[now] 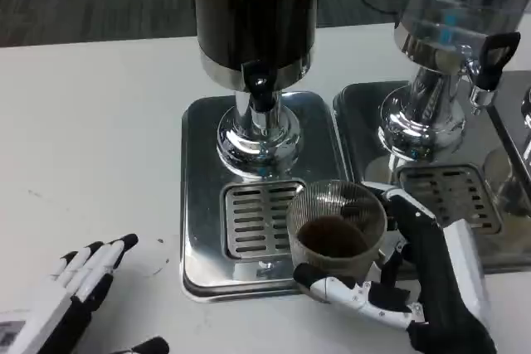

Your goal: Grasp the cup under the faucet to collect the drink, then remove the cup.

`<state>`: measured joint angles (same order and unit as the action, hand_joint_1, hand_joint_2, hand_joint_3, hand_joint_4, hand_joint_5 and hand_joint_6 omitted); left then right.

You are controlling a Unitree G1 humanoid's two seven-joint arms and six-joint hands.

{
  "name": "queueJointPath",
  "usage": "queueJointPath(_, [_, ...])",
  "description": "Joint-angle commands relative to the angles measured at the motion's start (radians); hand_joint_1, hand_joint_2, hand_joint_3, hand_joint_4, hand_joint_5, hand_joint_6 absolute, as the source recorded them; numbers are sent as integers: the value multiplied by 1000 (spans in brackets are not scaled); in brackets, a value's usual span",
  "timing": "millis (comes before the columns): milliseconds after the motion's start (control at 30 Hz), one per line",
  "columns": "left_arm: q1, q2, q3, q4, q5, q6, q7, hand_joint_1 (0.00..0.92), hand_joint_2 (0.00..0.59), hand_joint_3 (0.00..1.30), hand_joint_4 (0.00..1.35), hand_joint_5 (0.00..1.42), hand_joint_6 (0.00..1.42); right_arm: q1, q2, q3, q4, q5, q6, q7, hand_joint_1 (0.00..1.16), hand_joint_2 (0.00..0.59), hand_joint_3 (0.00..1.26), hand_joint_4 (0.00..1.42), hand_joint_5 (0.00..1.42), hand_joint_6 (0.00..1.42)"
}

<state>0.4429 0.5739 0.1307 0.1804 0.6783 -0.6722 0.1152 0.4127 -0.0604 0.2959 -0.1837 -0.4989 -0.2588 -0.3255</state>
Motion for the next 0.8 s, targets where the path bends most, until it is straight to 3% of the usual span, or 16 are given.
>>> queueJointPath(33, [61,15,-3,-69,33,47,24,0,84,0,0,0,0,33,-14,18,-74,8,-79,9,954,176,507,635,816,1211])
queueJointPath(133, [100,17,-3,-103,32,69,23,0,85,0,0,0,0,67,-40,26,-110,12,-93,39,954,176,509,636,816,1211])
queueJointPath(367, [135,23,-3,-151,37,99,21,0,88,0,0,0,0,99,-40,58,-124,3,-114,58,954,176,511,638,816,1211])
queueJointPath(800, [164,7,-10,-220,49,148,23,0,87,0,0,0,0,94,-51,34,-119,55,-126,89,951,175,514,653,830,1211])
